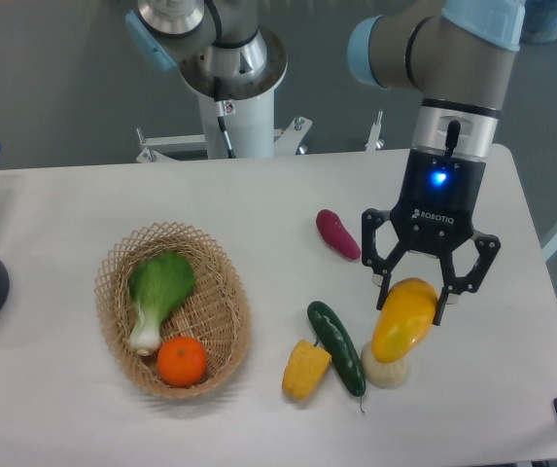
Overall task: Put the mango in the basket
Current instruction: 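Close the gripper on the yellow mango beside the cucumber and lift it, then carry the held mango over the wicker basket and lower it inside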
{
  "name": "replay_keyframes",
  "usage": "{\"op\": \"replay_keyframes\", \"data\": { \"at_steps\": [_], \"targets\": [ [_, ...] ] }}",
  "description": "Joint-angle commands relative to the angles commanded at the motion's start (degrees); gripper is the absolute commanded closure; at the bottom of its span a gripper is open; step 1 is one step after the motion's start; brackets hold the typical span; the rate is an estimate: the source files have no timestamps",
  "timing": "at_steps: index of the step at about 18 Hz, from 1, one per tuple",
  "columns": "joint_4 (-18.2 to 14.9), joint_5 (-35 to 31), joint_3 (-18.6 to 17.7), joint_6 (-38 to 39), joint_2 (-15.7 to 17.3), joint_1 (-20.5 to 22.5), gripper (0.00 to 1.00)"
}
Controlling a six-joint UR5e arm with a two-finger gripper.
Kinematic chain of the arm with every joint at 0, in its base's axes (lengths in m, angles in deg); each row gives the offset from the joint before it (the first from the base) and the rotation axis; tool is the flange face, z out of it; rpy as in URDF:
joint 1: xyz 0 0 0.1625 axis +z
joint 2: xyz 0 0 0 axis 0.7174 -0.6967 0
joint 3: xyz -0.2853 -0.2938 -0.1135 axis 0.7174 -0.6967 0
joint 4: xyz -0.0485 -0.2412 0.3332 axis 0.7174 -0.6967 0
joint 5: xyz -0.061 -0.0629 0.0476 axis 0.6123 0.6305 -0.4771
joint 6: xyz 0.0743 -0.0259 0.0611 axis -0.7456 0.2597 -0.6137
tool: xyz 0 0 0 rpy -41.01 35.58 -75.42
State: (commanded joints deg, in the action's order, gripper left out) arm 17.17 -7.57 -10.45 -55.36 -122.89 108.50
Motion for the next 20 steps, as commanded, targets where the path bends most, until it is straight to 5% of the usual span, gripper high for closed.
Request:
{"op": "replay_keyframes", "data": {
  "at_steps": [12,20],
  "targets": [
    [-0.1,-0.5,-0.7,0.2,-0.5,-0.8,0.77],
    [-0.1,-2.7,-6.5,-5.1,1.8,-1.9,0.78]
  ]
}}
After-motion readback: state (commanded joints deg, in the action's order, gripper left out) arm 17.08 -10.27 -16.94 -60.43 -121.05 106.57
